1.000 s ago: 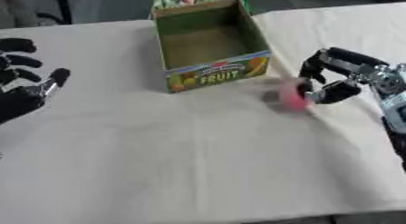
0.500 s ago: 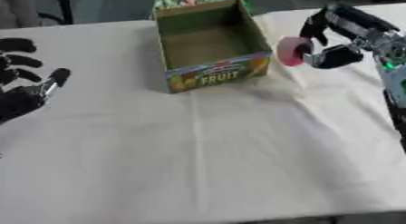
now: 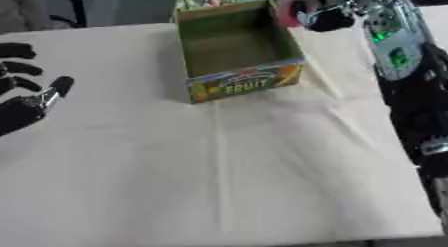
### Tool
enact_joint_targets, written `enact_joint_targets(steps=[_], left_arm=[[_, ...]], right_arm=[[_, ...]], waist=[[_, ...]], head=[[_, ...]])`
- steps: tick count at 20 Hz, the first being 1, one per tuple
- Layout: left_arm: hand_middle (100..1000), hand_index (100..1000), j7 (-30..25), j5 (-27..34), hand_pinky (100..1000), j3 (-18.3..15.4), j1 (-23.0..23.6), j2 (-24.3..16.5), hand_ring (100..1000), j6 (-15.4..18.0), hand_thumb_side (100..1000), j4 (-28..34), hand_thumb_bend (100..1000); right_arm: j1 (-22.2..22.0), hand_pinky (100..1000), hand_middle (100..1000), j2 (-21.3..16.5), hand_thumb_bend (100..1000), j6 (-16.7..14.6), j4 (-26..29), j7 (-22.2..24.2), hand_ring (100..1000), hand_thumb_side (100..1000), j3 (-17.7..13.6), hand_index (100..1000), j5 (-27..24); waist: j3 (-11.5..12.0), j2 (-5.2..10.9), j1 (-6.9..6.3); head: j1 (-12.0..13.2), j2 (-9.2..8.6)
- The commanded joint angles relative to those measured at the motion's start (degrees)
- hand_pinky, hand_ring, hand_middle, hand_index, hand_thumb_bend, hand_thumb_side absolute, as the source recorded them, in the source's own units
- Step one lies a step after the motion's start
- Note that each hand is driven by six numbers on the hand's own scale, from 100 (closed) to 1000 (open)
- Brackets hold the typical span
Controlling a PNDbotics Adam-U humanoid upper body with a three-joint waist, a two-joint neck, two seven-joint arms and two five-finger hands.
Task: Pick up objects on the table and place them in the box.
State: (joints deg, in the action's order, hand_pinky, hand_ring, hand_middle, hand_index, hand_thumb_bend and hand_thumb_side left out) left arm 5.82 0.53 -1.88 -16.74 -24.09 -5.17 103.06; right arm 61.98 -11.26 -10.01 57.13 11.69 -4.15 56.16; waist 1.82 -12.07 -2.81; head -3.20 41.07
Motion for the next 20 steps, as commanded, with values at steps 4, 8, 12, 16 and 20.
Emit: enact_joint_targets(steps=[4,8,12,16,20], left_arm=[[632,708,-0.58,0.25,500,0.17,-1.51,-0.89,606,0.07,100,1.28,615],[631,708,-0.63,0.30,500,0.19,-1.60,-0.92,606,0.03,100,1.32,615],[631,708,-0.57,0.36,500,0.16,-1.54,-0.87,606,0.00,100,1.27,617],[631,707,-0.49,0.39,500,0.13,-1.43,-0.85,606,-0.01,100,1.21,620],[631,707,-0.39,0.42,500,0.06,-1.23,-0.85,606,-0.02,100,1.16,620]], right_arm=[[3.36,652,248,5.88,100,5.91,-8.62,-11.90,672,100,-5.09,310,11.11],[3.21,667,302,7.48,100,10.01,-11.42,-16.67,708,135,-7.21,395,15.64],[3.05,747,687,7.35,100,13.49,-12.89,-19.80,826,100,-7.60,813,19.38],[3.29,816,923,6.70,100,15.98,-13.39,-20.27,914,307,-7.22,987,22.72],[3.33,836,959,5.98,100,17.24,-13.00,-19.72,937,395,-6.99,1000,24.46]], waist=[[2.63,0.33,0.14],[3.71,0.08,0.19],[3.60,0.03,0.26],[3.21,0.15,0.33],[2.71,0.36,0.20]], head=[[-2.03,-1.65],[-2.68,-1.97],[-2.72,-1.92],[-2.60,-1.81],[-2.42,-1.77]])
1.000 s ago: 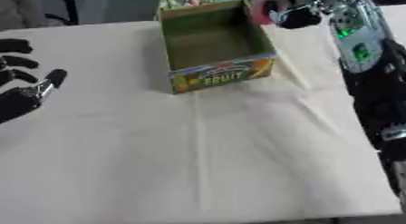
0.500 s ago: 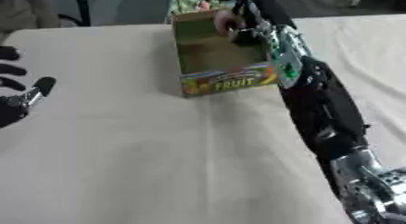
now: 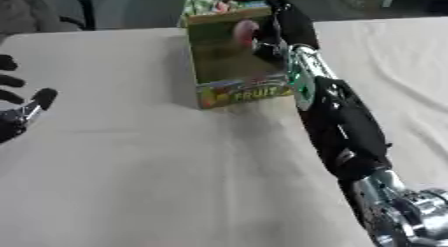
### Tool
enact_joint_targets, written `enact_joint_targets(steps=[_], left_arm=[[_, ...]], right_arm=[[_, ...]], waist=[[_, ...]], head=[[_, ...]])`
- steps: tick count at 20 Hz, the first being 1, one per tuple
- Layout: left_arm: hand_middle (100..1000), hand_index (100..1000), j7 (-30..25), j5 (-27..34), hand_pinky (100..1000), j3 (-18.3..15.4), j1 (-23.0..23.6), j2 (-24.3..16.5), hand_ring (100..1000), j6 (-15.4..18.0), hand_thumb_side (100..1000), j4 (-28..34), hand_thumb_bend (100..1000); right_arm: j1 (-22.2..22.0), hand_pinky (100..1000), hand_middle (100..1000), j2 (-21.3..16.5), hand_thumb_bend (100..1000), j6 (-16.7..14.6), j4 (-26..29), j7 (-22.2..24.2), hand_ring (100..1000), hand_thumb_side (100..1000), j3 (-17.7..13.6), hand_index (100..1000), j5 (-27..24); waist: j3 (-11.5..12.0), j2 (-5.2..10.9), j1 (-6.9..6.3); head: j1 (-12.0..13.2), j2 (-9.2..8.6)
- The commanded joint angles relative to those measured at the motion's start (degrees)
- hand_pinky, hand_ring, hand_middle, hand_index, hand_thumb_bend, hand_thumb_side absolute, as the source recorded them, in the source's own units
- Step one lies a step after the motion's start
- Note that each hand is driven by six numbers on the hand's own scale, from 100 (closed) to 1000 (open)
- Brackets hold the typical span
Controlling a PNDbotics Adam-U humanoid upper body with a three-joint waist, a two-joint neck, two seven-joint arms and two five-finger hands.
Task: Pick up objects on the table and place them in the box.
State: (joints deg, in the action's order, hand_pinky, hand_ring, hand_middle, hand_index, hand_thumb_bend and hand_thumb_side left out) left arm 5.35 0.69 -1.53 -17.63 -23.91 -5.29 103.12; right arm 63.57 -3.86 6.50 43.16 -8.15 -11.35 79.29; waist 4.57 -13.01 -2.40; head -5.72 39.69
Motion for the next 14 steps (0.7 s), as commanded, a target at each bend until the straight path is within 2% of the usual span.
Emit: enact_joint_targets(steps=[1,5,8,11,12,13,14], left_arm=[[631,707,0.11,0.26,500,-0.30,-0.30,-1.04,606,0.10,100,1.09,621],[631,707,0.20,0.25,500,-0.37,-0.12,-1.04,606,0.10,100,1.08,622],[630,707,0.33,0.20,499,-0.50,0.16,-1.07,606,0.09,100,1.00,624],[630,707,0.51,0.14,499,-0.67,0.47,-1.12,606,0.09,100,0.88,625],[630,707,0.59,0.12,499,-0.75,0.56,-1.14,606,0.11,100,0.86,625],[630,706,0.68,0.09,499,-0.84,0.70,-1.20,606,0.11,100,0.82,625],[630,706,0.79,0.06,499,-0.94,0.81,-1.26,606,0.11,100,0.78,626]], right_arm=[[1.71,837,961,-1.63,100,0.83,1.14,0.31,935,396,0.31,1000,1.54],[1.33,833,956,-2.75,100,0.49,2.27,0.39,932,381,0.68,1000,1.21],[0.74,829,951,-4.81,100,-1.47,4.00,-0.14,928,370,1.90,1000,-0.84],[-0.49,820,895,-8.34,100,-4.76,6.19,-0.72,918,330,3.98,984,-4.90],[-1.14,815,867,-9.85,100,-5.97,6.98,-0.94,915,273,4.69,977,-7.04],[-1.90,810,851,-11.42,100,-7.09,7.73,-1.09,912,319,5.36,971,-9.45],[-2.74,808,842,-12.89,100,-8.17,8.46,-1.15,912,319,5.95,968,-12.12]], waist=[[-0.19,1.36,-0.24],[-0.98,1.66,-0.42],[-1.73,1.93,-0.45],[-2.60,2.16,-0.28],[-2.86,2.22,-0.21],[-3.15,2.28,-0.14],[-3.39,2.32,-0.08]], head=[[0.09,-0.36],[0.30,-0.21],[0.57,-0.04],[1.03,0.23],[1.23,0.31],[1.48,0.43],[1.64,0.52]])
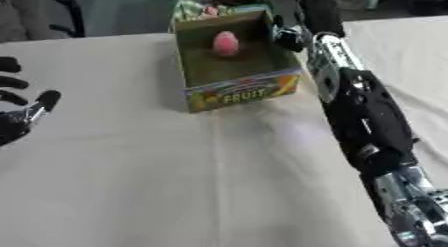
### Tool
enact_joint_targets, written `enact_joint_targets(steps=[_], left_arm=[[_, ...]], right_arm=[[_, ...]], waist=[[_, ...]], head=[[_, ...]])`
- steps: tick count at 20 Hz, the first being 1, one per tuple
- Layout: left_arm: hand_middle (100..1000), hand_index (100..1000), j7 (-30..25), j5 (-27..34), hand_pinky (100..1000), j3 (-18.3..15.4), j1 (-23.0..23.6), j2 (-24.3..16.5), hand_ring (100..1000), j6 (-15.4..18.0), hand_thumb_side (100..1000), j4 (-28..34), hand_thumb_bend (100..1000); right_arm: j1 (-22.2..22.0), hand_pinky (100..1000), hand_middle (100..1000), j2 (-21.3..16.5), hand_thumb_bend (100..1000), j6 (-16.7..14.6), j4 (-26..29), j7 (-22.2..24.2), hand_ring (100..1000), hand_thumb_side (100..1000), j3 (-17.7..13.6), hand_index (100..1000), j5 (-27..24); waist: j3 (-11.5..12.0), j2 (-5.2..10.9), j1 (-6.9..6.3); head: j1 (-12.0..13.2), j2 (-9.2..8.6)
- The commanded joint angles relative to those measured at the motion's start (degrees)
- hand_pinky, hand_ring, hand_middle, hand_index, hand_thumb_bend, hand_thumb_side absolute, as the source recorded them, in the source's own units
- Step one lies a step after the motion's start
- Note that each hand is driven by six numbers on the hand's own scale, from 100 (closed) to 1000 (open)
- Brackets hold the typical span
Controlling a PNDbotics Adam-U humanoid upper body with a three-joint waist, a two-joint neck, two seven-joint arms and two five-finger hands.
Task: Pick up objects on the table and place them in the box.
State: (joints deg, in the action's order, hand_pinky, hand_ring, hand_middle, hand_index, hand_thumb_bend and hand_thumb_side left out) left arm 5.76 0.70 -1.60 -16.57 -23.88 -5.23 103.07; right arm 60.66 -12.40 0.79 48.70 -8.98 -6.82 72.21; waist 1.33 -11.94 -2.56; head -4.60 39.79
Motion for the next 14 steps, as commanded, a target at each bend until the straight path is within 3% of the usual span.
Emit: enact_joint_targets(steps=[1,4,9,14], left_arm=[[629,706,0.47,0.04,499,-0.93,-0.18,-1.31,606,0.05,100,0.81,626],[629,706,0.79,-0.03,498,-1.21,0.06,-1.38,606,0.08,100,0.75,627],[628,704,1.06,-0.10,498,-1.43,0.32,-1.46,606,0.10,100,0.64,631],[629,705,1.25,-0.12,498,-1.58,0.52,-1.50,606,0.10,109,0.59,640]], right_arm=[[-0.57,805,829,-5.53,100,-3.27,3.52,-0.22,916,331,1.90,965,-7.52],[-4.53,801,813,-9.83,100,-6.51,6.84,0.79,927,361,2.57,965,-18.15],[-11.48,790,770,-14.36,100,-7.88,13.90,0.76,933,414,1.73,921,-35.80],[-17.92,770,743,-16.74,100,-6.64,19.38,-0.50,919,447,-0.28,897,-44.83]], waist=[[-0.32,1.27,0.14],[-0.94,1.32,0.33],[-1.58,1.22,0.42],[-2.03,1.13,0.24]], head=[[0.64,0.49],[1.11,0.69],[1.74,1.06],[2.90,1.73]])
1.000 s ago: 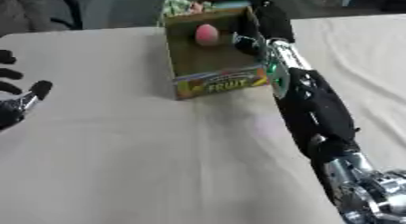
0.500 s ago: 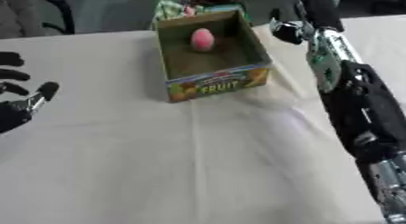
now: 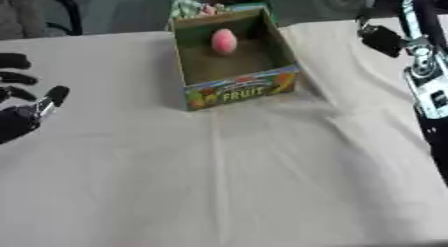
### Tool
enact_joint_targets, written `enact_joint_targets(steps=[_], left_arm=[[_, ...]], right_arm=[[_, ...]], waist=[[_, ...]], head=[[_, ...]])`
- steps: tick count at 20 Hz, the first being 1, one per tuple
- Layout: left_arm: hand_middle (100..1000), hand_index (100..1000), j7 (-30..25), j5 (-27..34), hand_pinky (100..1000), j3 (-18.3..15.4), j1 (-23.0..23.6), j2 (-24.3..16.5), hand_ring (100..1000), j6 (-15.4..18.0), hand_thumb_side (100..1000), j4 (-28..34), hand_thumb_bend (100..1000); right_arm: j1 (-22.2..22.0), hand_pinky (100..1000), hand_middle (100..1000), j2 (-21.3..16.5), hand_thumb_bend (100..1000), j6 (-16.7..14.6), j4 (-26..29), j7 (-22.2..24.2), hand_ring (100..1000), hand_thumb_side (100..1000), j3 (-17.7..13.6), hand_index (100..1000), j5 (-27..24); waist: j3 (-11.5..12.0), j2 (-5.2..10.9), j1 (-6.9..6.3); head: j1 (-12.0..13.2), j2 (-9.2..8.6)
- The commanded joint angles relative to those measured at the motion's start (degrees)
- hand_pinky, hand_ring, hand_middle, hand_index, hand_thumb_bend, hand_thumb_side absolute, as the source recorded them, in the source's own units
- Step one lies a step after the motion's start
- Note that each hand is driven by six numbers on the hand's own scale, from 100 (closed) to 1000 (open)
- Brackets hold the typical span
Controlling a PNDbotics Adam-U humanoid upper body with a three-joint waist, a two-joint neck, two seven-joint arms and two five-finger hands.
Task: Pick up objects on the table and place them in the box.
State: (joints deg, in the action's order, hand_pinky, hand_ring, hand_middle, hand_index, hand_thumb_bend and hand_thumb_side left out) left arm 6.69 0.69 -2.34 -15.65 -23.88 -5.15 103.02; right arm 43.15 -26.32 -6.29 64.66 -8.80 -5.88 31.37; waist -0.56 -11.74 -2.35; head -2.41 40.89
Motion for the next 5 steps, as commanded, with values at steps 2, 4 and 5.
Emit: enact_joint_targets(steps=[2,4,5], left_arm=[[629,705,0.41,-0.13,498,-0.90,-0.40,-1.48,606,0.05,112,0.67,642],[628,705,0.48,-0.12,498,-0.96,-0.34,-1.42,606,0.05,116,0.68,645],[628,705,0.51,-0.11,498,-0.97,-0.31,-1.40,606,0.04,118,0.68,646]], right_arm=[[-2.27,766,736,-3.38,100,0.81,4.78,-1.07,914,455,-1.82,888,-6.04],[-3.73,763,728,-3.69,100,1.00,5.95,-1.31,910,462,-2.27,885,-7.45],[-4.33,762,724,-3.80,100,1.06,6.50,-1.42,908,465,-2.48,881,-7.99]], waist=[[-0.20,0.84,-0.08],[-0.22,0.77,-0.22],[-0.23,0.75,-0.30]], head=[[1.23,0.99],[1.80,1.25],[1.98,1.32]])
